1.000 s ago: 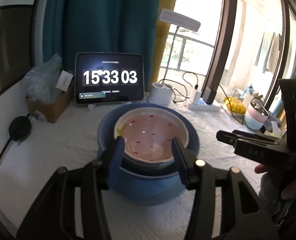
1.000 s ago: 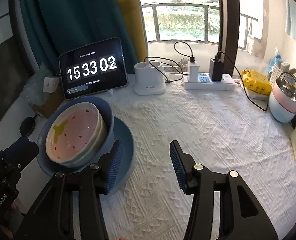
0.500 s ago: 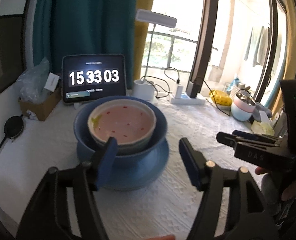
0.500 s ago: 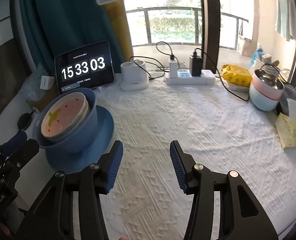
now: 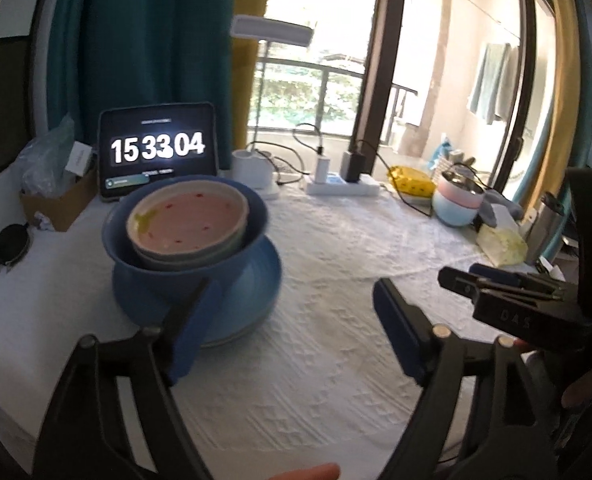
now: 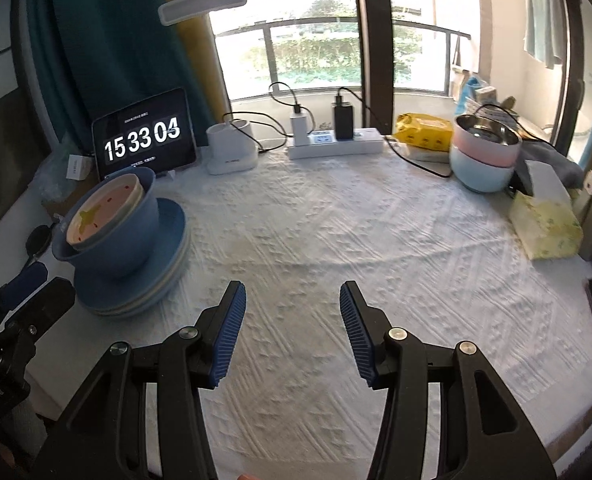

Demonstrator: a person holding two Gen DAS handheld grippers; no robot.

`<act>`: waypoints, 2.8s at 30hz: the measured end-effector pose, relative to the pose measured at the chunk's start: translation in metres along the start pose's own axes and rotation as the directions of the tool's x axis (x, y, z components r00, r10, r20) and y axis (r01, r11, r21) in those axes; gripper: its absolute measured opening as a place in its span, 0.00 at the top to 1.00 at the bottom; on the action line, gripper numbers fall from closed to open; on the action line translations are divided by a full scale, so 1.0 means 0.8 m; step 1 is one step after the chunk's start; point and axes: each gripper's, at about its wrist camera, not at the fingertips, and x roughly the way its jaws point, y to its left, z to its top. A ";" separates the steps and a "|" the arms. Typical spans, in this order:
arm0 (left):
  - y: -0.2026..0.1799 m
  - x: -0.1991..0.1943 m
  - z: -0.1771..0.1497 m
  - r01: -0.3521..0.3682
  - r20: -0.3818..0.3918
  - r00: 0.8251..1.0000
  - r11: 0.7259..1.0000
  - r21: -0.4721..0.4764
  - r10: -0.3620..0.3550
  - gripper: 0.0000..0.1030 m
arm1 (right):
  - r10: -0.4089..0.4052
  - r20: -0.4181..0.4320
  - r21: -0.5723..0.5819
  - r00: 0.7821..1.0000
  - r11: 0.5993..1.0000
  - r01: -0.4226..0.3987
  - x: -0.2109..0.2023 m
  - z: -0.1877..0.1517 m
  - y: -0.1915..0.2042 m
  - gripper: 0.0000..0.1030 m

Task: Organize plates and bowls

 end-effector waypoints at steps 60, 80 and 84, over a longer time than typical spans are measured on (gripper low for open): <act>-0.030 -0.191 0.040 -0.062 0.383 0.923 0.996 0.062 0.034 0.01 | -0.125 0.387 0.005 0.913 0.991 0.134 -0.239 -0.001 -0.046 0.25; -0.028 -0.188 0.038 -0.052 0.359 0.933 0.997 0.053 0.029 0.01 | -0.120 0.372 -0.016 0.920 0.991 0.136 -0.231 0.000 -0.034 0.25; -0.028 -0.188 0.038 -0.051 0.358 0.933 0.997 0.053 0.028 0.01 | -0.121 0.370 -0.014 0.921 0.991 0.136 -0.229 -0.001 -0.035 0.25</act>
